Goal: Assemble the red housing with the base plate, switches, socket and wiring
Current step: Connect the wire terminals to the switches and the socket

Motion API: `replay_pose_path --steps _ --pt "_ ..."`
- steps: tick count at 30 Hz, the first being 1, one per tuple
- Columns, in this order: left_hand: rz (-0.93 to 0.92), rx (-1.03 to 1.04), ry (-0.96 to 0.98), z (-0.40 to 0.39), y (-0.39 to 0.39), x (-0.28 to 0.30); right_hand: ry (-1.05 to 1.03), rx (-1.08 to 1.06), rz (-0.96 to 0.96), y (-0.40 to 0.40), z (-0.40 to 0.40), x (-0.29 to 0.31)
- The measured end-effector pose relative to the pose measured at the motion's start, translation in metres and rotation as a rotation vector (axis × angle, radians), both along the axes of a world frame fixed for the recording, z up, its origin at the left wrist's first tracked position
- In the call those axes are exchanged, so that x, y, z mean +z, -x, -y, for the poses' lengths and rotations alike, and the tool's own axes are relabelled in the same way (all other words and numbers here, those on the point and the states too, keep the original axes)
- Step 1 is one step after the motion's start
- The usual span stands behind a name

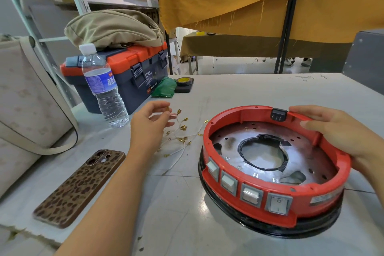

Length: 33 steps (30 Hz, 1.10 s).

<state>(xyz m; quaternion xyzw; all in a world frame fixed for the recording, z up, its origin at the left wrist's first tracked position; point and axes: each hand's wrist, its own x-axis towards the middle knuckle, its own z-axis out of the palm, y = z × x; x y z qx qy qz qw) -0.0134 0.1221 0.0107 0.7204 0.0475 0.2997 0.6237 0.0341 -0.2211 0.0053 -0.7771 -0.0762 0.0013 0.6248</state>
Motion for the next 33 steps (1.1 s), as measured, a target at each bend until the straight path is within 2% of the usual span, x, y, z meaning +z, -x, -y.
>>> replay_pose_path --steps 6,18,21,25,27,29,33 --pt "0.038 0.026 0.296 -0.006 0.001 0.001 0.020 0.021 0.027 -0.006 0.004 -0.004" --pt "0.078 0.071 0.592 -0.005 0.006 0.010 0.006 0.061 0.037 -0.013 0.010 -0.010" --pt "0.137 0.052 0.442 -0.003 0.007 0.012 0.003 0.059 0.040 -0.013 0.009 -0.010" --pt "0.201 0.022 -0.059 0.006 0.008 0.006 0.000 0.062 0.047 -0.012 0.008 -0.010" --pt "0.206 0.019 -0.249 0.010 0.008 0.002 -0.005 0.065 0.050 -0.012 0.008 -0.010" --pt "0.204 0.024 -0.352 0.012 0.008 0.000 -0.005 0.067 0.050 -0.013 0.008 -0.010" --pt "0.236 -0.024 -0.389 0.013 0.009 0.000 -0.002 0.067 0.045 -0.014 0.008 -0.010"
